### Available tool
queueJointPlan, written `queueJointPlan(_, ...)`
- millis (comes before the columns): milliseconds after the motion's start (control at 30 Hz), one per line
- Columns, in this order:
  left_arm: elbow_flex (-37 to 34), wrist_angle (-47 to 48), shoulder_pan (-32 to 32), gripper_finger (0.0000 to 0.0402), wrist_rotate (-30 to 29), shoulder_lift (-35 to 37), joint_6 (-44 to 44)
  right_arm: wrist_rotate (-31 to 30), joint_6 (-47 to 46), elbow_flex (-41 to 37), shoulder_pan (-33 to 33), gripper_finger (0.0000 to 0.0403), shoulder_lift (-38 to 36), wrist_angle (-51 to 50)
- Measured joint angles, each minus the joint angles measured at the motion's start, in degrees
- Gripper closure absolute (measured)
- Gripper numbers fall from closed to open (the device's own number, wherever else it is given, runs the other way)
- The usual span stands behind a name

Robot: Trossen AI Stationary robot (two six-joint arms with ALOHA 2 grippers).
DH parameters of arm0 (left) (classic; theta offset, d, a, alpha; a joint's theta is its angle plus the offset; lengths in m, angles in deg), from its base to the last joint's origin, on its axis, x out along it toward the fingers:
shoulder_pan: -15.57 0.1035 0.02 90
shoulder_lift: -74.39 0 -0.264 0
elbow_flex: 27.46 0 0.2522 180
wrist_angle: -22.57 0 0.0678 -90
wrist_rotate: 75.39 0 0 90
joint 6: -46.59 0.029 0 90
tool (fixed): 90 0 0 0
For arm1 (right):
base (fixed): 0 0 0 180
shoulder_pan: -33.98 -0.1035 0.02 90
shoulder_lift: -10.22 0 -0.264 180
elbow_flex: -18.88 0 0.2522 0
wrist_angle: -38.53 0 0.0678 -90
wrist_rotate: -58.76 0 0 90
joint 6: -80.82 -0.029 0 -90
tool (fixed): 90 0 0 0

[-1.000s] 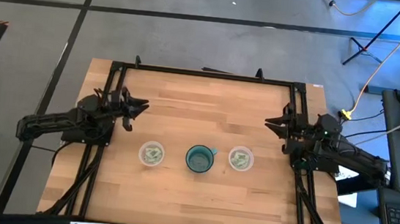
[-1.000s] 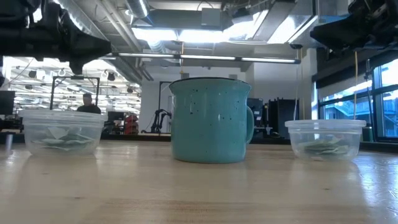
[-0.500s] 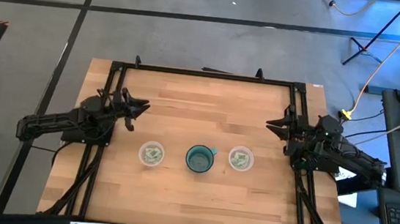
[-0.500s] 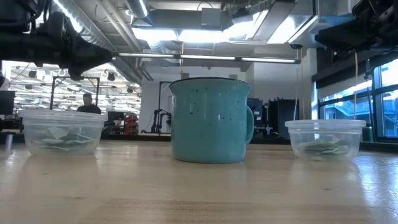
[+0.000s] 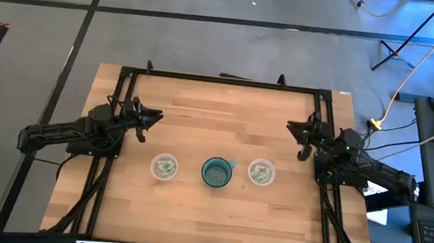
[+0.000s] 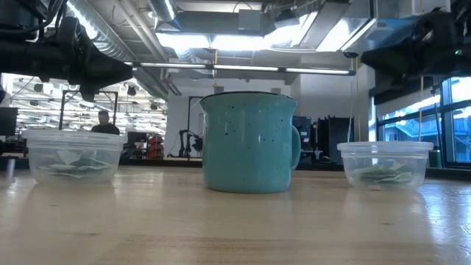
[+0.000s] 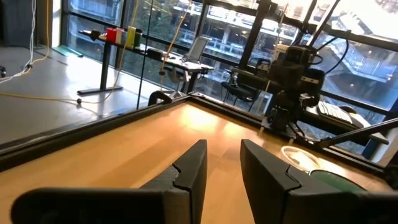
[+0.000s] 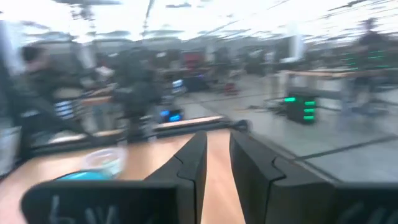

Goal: Pick and place Stevia / Truvia into bins
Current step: Return to Home Position

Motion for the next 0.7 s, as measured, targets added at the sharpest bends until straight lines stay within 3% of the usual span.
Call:
queueJointPlan(133,0.0,0.0,0.0,0.0308,0.0,0.0,0.0,-8.7,0.1,-1.5,0.0,0.0328,0.0,1.5)
queueJointPlan(233,0.0,0.0,0.0,0.0307,0.0,0.0,0.1,-11.6,-0.1,-1.5,0.0,0.0328,0.0,0.2)
queueJointPlan(700,0.0,0.0,0.0,0.0311,0.0,0.0,0.1,-11.7,-0.2,-1.5,0.0,0.0328,0.5,-5.5)
